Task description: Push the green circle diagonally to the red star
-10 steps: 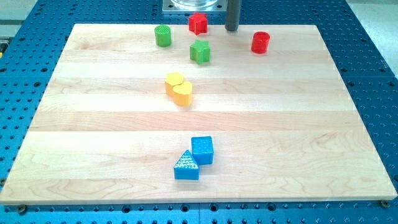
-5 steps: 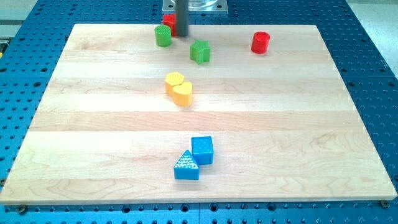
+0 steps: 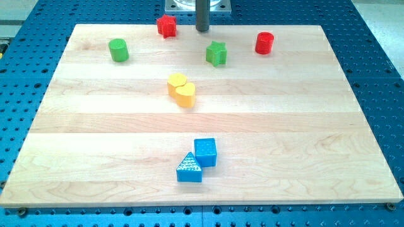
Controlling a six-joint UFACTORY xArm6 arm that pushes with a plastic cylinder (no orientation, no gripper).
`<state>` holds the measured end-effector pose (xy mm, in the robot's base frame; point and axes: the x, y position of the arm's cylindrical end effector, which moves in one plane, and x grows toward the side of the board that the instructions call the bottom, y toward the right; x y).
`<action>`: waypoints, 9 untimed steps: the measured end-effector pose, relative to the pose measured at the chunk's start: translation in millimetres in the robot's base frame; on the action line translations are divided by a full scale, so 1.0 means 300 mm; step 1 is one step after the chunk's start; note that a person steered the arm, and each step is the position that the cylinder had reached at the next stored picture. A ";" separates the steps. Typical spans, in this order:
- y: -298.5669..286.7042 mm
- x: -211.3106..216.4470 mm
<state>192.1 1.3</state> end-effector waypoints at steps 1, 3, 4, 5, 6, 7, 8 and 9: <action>-0.061 0.004; -0.372 0.024; -0.603 0.119; -0.675 0.191; -0.675 0.220; -0.669 0.228; -0.668 0.238; -0.668 0.266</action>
<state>272.0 -199.2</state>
